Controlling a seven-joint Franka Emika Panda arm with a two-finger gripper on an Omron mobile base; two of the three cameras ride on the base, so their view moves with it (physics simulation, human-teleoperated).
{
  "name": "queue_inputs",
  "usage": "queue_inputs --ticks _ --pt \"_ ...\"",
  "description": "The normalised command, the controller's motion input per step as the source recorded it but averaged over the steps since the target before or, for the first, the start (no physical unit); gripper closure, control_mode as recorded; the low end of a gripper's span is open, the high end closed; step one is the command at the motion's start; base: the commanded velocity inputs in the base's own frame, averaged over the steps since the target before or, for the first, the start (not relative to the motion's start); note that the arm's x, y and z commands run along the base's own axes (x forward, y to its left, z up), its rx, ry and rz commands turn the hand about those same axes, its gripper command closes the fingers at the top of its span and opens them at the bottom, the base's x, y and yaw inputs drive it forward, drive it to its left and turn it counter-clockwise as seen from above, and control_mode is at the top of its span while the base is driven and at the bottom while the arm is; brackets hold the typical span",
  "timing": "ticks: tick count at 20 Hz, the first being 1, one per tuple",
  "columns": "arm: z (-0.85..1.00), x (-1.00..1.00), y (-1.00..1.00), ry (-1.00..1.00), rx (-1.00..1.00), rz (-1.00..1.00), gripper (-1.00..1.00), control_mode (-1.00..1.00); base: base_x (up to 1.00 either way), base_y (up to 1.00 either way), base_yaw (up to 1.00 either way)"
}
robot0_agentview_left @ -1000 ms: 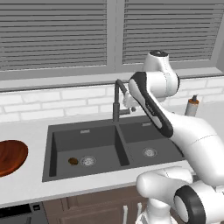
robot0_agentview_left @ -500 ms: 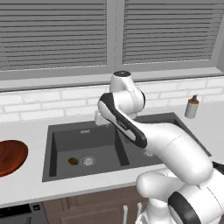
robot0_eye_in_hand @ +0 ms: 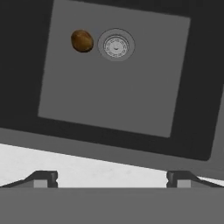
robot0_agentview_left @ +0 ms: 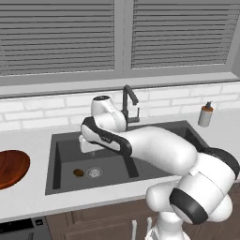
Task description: Pick the mushroom from the sink and place it in the bowl. Then pick the bowl and place it in the microwave. Then close the microwave door and press the start button.
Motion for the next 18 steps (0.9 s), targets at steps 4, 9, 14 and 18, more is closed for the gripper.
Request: queue_inputs --ticks 4,9,14,18 --pt "-0.79 0.31 0.29 0.12 -0.17 0.00 -1.00 -1.00 0.00 0.00 0.00" --pt "-0.71 0.07 0.33 0.00 -0.16 0.01 -1.00 -1.00 0.00 0.00 0.00" --pt "-0.29 0.05 0.15 0.00 -0.08 0.01 -1.00 -1.00 0.00 0.00 0.00" --pt "-0.24 0.17 0.09 0.00 -0.02 0.00 -1.00 -1.00 0.00 0.00 0.00"
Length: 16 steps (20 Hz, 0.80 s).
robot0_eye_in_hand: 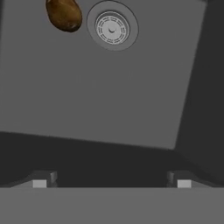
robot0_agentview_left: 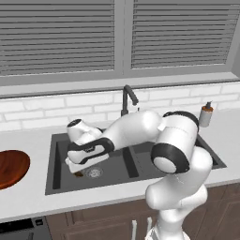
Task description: Pick the mushroom from the sink and place it in the bowl. Then pick the bowl and place it in the microwave. Then close the microwave door and press the start button.
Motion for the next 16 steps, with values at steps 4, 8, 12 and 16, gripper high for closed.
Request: queue_inputs --ticks 4,8,12,16 --pt "-0.27 0.17 0.00 -0.01 -0.02 0.00 -1.00 -1.00 0.00 0.00 0.00" --pt "-0.21 0.34 0.00 -0.01 -0.01 0.00 -1.00 -1.00 0.00 0.00 0.00" --pt "-0.13 0.39 0.00 0.00 0.00 0.03 -1.00 -1.00 0.00 0.00 0.00" --pt "-0.09 0.53 0.21 0.00 0.02 0.06 -1.00 -1.00 0.00 0.00 0.00"
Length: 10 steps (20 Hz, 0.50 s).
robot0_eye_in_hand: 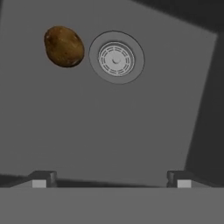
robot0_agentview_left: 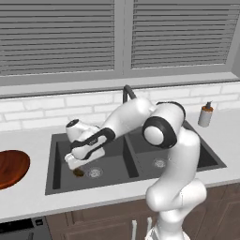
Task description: Pick the mushroom from the sink and place it in the bowl. Then pick the bowl and place it in the microwave. Then close the microwave door and press the start button.
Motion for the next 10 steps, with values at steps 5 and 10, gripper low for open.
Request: queue_inputs --ticks 5,10 --pt "-0.21 0.38 0.24 0.00 0.00 0.09 -1.00 -1.00 0.00 0.00 0.00" --pt "-0.35 0.09 0.31 0.00 0.00 0.09 -1.00 -1.00 0.00 0.00 0.00"
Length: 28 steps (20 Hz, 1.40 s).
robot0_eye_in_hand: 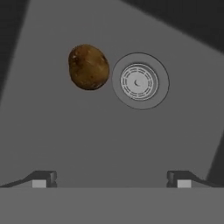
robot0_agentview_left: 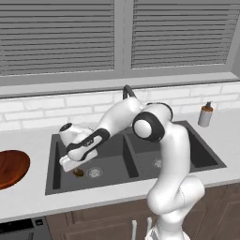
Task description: Pick the mushroom from the sink and place it in the bowl. Then pick the bowl and place it in the microwave. Then close the microwave door and press the start button.
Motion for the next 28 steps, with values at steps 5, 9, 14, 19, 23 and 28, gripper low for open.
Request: queue_inputs --ticks 5,9,14,19,23,28 --pt "-0.28 0.13 0.04 -0.01 0.00 0.09 -1.00 -1.00 0.00 0.00 0.00" --pt "-0.30 0.27 0.00 -0.02 0.00 0.13 -1.00 -1.00 0.00 0.00 0.00" --pt "-0.22 0.36 0.00 -0.03 0.00 0.11 -1.00 -1.00 0.00 0.00 0.00" --pt "-0.19 0.35 0.13 0.00 0.02 0.07 -1.00 -1.00 0.00 0.00 0.00" --pt "-0.30 0.28 0.23 0.00 0.01 0.08 -1.00 -1.00 0.00 0.00 0.00" --pt "-0.33 0.16 0.16 0.00 0.00 0.06 -1.00 -1.00 0.00 0.00 0.00"
